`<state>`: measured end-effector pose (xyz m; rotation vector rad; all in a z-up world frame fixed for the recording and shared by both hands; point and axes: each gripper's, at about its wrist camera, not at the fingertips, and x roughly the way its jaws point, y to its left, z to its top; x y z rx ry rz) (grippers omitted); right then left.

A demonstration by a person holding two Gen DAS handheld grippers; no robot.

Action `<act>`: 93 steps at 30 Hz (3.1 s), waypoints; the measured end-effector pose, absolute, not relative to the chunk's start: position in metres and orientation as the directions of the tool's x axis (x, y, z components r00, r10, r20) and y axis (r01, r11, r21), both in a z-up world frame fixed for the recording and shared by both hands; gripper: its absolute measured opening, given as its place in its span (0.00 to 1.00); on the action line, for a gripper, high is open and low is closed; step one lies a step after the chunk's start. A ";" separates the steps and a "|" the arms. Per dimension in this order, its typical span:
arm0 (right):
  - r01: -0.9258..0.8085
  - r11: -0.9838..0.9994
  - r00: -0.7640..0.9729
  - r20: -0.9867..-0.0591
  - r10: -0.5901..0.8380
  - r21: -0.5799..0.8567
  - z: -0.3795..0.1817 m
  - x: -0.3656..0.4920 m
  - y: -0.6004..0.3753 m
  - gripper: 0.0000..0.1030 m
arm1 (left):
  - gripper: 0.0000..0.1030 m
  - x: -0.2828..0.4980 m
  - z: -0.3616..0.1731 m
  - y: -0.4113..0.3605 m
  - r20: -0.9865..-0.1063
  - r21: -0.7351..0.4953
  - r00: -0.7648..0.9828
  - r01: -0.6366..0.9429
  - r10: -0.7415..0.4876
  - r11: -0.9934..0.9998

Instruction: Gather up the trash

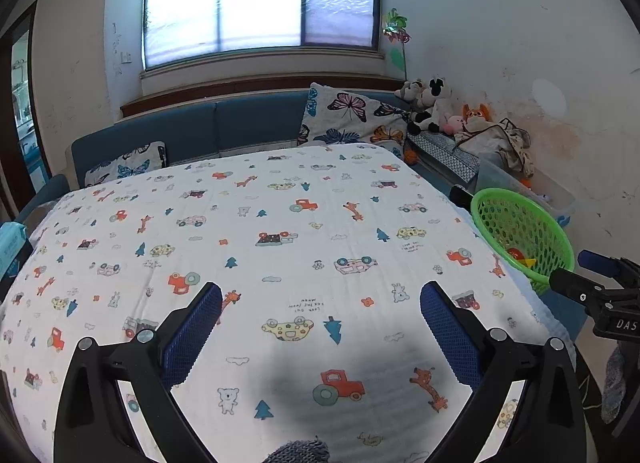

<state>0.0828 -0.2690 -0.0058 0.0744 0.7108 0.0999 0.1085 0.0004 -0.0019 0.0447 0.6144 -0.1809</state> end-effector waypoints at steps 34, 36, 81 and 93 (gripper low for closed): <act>-0.072 0.991 0.757 -0.641 0.128 0.113 -0.004 0.079 -0.264 0.96 | 0.93 0.094 0.001 -0.010 -0.563 -0.003 0.808 0.210 -0.175 0.978; -0.072 0.991 0.756 -0.641 0.130 0.116 -0.004 0.079 -0.264 0.96 | 0.93 0.092 0.000 -0.011 -0.562 -0.002 0.808 0.211 -0.176 0.977; -0.087 0.989 0.759 -0.635 0.143 0.120 -0.004 0.079 -0.256 0.96 | 0.93 0.088 0.001 -0.013 -0.560 -0.005 0.810 0.209 -0.176 0.978; -0.091 0.988 0.759 -0.634 0.148 0.122 -0.003 0.079 -0.254 0.96 | 0.93 0.087 0.001 -0.014 -0.560 -0.008 0.809 0.208 -0.177 0.978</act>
